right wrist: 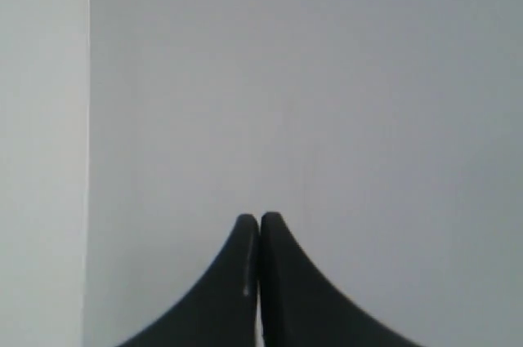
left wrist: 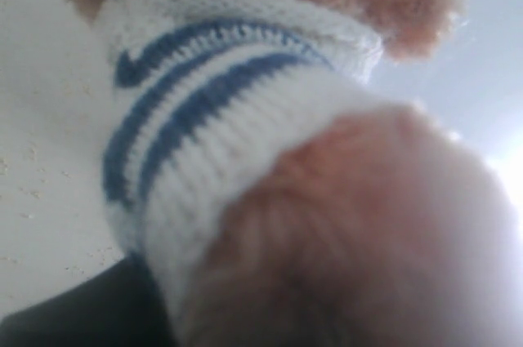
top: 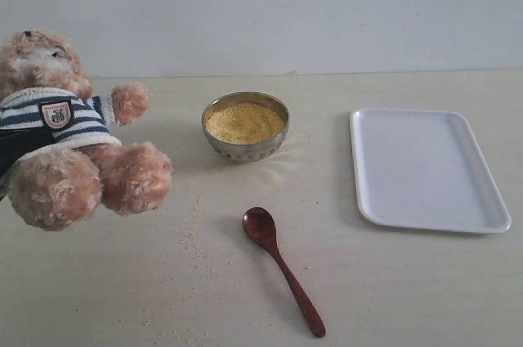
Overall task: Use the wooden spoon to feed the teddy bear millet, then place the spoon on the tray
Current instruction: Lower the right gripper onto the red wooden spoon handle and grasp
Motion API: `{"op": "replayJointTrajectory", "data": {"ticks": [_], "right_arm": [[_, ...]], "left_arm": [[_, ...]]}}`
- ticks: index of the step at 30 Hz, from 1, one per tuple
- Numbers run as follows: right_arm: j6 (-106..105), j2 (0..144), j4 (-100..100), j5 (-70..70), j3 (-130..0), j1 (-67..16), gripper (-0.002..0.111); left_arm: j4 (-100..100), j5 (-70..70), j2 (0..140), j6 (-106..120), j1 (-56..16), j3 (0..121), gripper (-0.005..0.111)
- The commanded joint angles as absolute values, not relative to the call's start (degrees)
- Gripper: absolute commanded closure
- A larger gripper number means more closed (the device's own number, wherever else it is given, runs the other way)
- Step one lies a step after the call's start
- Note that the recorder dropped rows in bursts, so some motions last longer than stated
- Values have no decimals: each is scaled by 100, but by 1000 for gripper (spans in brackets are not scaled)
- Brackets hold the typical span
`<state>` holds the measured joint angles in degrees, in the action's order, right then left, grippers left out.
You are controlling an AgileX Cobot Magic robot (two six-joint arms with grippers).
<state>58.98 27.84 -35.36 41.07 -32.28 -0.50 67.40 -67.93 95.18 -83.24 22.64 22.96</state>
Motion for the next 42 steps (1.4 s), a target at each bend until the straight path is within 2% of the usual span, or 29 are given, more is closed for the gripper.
{"op": "replayJointTrajectory", "data": {"ticks": [1, 6, 9, 13, 18, 23, 26, 30, 32, 33, 38, 40, 42], "right_arm": [[4460, 4813, -5309, 2749, -4233, -50, 108], [4487, 6477, -4770, -287, -4949, -50, 108], [4697, 7101, -4426, -1077, -5097, -50, 108], [4707, 7461, -4677, -890, -5097, -50, 108], [4089, 7394, -3975, -1595, -5023, -61, 108], [3534, 7358, -3366, -861, -4462, -204, 108], [3334, 7321, -3394, 176, -3776, -520, 108], [3082, 7331, -3431, 2039, -2841, -1148, 108], [3274, 7331, -3420, 2488, -2615, -1489, 108], [3499, 7331, -3420, 2546, -2509, -1720, 108], [3554, 7331, -4379, 2094, -1998, -3928, 108], [3074, 7331, -3921, 1642, -2009, -4493, 108], [2660, 7342, -3400, 1458, -2009, -4643, 108]], "left_arm": [[6837, -6996, 9465, -8267, 2282, 2313, 102], [6967, -6996, 9465, -8267, 2282, 2313, 102], [6967, -6996, 9465, -8267, 2282, 2313, 102], [6967, -6996, 9465, -8267, 2282, 2313, 102], [6916, -6996, 9465, -8267, 2282, 2313, 102], [6880, -6996, 9465, -8267, 2282, 2313, 102], [6904, -6996, 9465, -8267, 2282, 2313, 102], [6902, -6996, 9465, -8267, 2282, 2313, 102], [6902, -6996, 9465, -8267, 2282, 2313, 102], [6902, -6996, 9465, -8267, 2282, 2313, 102], [6903, -6996, 9465, -8267, 2282, 2313, 102], [6903, -6996, 9465, -8267, 2282, 2313, 102], [6903, -6996, 9465, -8267, 2282, 2313, 102]]}}
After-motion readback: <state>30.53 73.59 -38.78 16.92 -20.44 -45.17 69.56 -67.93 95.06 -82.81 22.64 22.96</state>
